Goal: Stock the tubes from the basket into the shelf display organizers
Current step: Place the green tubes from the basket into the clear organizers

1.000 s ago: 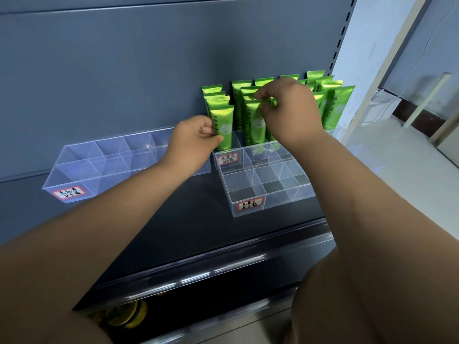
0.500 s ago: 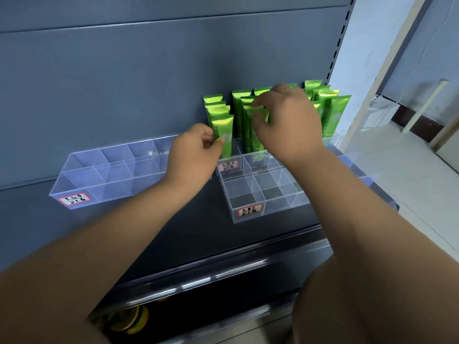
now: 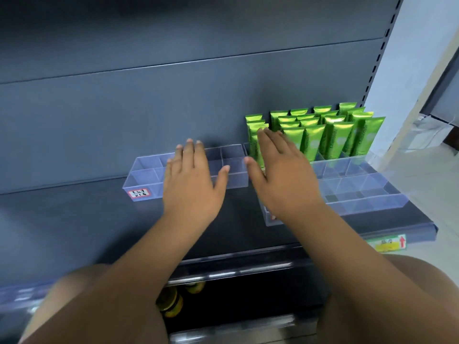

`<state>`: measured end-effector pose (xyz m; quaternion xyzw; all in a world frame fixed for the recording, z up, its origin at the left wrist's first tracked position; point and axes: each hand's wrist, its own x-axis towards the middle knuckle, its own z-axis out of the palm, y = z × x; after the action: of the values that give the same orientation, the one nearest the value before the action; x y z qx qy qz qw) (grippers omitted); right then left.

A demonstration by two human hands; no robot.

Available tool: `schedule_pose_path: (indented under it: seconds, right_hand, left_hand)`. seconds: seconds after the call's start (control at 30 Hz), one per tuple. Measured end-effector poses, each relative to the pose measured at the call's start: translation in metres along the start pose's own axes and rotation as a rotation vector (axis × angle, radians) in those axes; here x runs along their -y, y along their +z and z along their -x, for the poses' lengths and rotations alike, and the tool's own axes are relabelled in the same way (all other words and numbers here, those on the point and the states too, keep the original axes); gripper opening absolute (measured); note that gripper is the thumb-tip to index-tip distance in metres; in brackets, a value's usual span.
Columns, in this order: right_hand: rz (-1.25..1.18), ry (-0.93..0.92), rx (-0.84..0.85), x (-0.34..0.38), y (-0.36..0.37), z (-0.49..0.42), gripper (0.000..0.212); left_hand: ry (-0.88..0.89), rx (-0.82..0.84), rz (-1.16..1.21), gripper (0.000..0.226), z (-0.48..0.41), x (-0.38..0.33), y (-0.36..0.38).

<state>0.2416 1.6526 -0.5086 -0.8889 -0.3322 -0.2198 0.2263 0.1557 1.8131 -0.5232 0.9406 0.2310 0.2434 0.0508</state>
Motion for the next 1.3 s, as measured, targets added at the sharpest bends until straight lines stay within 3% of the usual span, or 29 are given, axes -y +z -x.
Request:
schedule_pose_path:
  seconds: [0.33, 0.67, 0.87, 1.07, 1.3]
  right_hand:
    - [-0.169, -0.242, 0.151, 0.134, -0.001, 0.031, 0.068]
    - [-0.452, -0.650, 0.295, 0.354, 0.027, 0.123, 0.065]
    - [-0.437, -0.840, 0.556, 0.442, 0.081, 0.204, 0.062]
    - [-0.254, -0.891, 0.922, 0.458, 0.145, 0.254, 0.051]
    - [-0.162, -0.591, 1.258, 0.479, 0.203, 0.263, 0.032]
  left_hand:
    - [-0.148, -0.186, -0.358, 0.081, 0.079, 0.084, -0.086]
    - [-0.697, -0.289, -0.517, 0.077, 0.277, 0.207, -0.175]
    - [-1.047, -0.185, -0.546, 0.076, 0.386, 0.265, -0.176]
    - [-1.243, -0.009, -0.387, 0.075, 0.429, 0.304, -0.120]
    - [-1.433, 0.179, -0.145, 0.063, 0.475, 0.350, -0.052]
